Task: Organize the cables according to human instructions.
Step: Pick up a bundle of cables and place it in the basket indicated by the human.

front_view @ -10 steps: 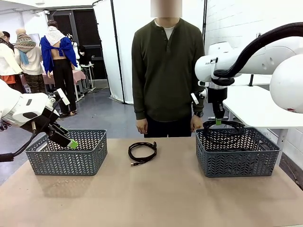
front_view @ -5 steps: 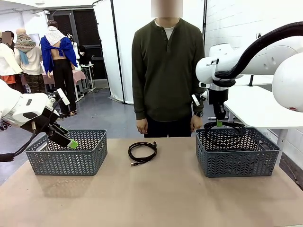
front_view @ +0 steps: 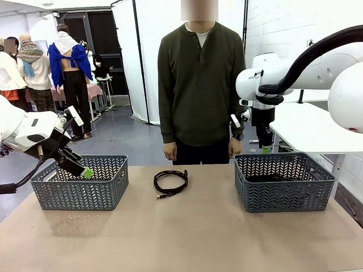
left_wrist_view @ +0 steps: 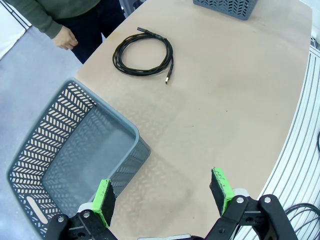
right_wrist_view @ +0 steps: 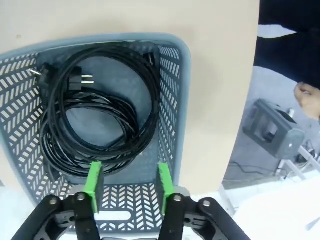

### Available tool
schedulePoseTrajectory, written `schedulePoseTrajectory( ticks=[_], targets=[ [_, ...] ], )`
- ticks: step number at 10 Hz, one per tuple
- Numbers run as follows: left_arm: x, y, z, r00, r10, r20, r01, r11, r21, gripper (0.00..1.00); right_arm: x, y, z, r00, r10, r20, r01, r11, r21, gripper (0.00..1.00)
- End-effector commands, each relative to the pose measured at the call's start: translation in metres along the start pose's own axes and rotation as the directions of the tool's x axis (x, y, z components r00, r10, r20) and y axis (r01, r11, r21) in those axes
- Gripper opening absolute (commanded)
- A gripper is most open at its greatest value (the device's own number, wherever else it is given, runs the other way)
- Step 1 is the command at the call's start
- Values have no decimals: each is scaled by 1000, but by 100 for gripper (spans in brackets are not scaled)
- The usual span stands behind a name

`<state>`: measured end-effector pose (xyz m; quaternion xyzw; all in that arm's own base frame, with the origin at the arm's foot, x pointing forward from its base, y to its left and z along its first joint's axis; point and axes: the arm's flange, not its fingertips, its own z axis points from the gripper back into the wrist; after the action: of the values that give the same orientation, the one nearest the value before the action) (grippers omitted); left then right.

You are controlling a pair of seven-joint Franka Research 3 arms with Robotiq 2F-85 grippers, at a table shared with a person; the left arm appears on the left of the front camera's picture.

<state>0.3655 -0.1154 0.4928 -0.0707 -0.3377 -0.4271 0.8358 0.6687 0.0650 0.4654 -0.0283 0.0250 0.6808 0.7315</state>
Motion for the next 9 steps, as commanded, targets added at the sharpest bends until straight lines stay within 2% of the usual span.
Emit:
schedulePoseTrajectory(
  ticks=[1,4,5,6,7,9],
  targets=[
    [0,2,-1,1000,7,12,-7,1000,-7,100,-7,7,4,999,25,30,-25,1000,7,100],
    [0,2,-1,1000,7,12,-7,1000,-7,100,-9,9,6,999,39,26,-39,999,20,100],
    [0,2,-1,1000,7,12,-7,1000,-7,100,-6,8,5,999,43,3,-43,999,31,100],
    [0,2,-1,1000,7,12,-7,1000,-7,100,-4,6,4,999,1,-34,0,1000,22,100],
    [0,2,-1,1000,7,12,-7,1000,-7,100,-3,4,7,1000,9,1,-9,1000,14,100],
    [0,2,-1,1000,7,12,-7,1000,-7,100,-3,4,7,1000,9,1,-9,1000,14,100]
  ],
)
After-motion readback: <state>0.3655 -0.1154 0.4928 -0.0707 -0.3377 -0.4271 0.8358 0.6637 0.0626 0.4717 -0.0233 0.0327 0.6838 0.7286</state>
